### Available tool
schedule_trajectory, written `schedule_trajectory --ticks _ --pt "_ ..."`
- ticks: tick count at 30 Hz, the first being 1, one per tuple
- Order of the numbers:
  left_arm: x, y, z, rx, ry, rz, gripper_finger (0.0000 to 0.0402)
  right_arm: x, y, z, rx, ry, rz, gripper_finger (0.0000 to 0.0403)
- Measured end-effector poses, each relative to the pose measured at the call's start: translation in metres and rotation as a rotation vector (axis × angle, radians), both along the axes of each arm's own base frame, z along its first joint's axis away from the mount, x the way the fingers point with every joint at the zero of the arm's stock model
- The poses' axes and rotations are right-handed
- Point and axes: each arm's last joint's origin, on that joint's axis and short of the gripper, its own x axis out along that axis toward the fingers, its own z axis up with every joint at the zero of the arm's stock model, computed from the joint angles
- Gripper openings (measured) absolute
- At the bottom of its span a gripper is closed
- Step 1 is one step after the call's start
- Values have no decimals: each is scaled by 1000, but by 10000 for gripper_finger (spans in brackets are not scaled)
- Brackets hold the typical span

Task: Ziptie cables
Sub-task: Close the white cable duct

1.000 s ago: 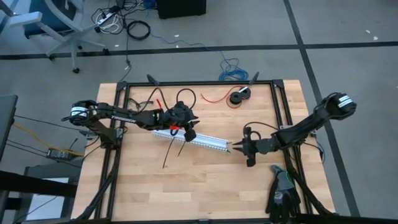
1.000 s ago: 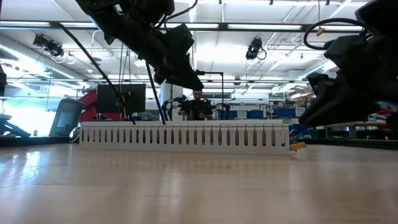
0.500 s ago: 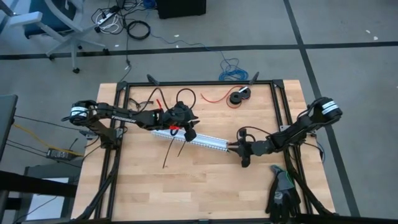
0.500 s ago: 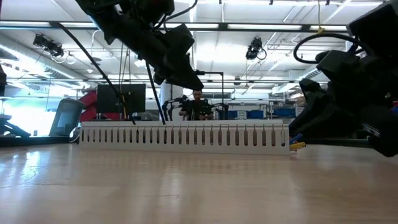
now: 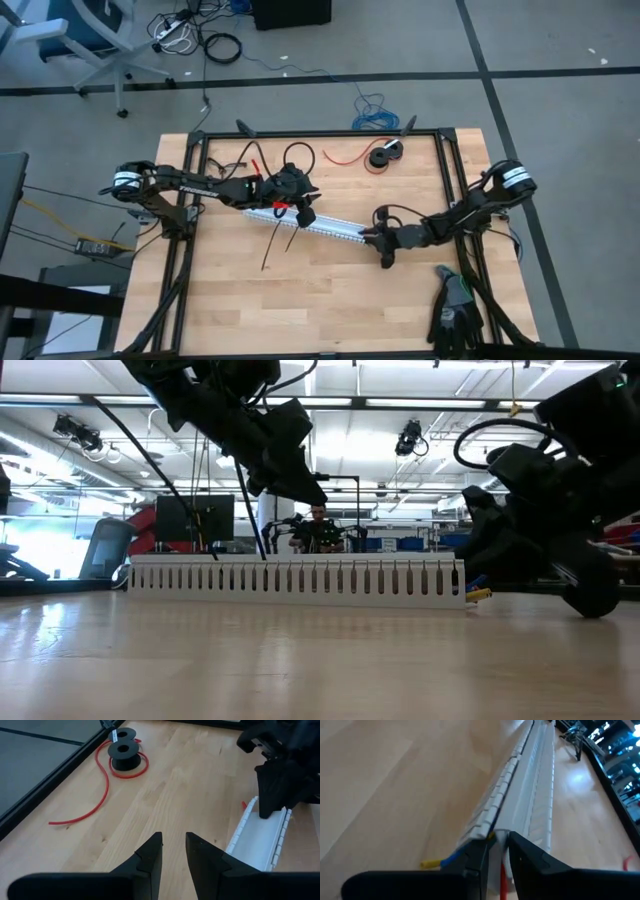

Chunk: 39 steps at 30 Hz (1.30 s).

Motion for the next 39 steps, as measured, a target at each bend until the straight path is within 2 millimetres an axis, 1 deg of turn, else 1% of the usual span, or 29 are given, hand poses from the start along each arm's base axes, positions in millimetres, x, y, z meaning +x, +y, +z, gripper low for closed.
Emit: schedule_trajectory --ticks 2,5,7,10,12,16,20,24,28,32,39 --pt "0 0 0 0 0 0 94 2 -2 0 5 -1 -8 51" --pt "0 0 0 0 0 0 94 3 -6 0 34 -3 -30 18" --pt "0 0 0 1 -1 0 94 4 -10 0 70 -7 -60 6" --pt "2 0 3 44 -23 -15 94 4 -13 -1 122 -18 -99 3" --pt "2 0 9 101 -46 -40 94 5 -13 0 148 -33 -106 1" --pt "1 2 27 210 -67 -67 94 7 -13 6 214 -105 -112 1" --pt "-4 2 42 253 -49 -79 94 9 -12 11 281 -165 -124 0" --pt "-13 1 44 255 20 -64 94 9 -12 18 306 -214 -136 0" --pt "-19 0 46 248 42 -61 94 9 -9 29 321 -272 -139 0" --pt "-20 0 45 247 63 -64 94 8 -7 40 328 -340 -207 0" --pt "-22 -1 42 241 104 -71 94 4 -5 52 432 -439 -308 0"
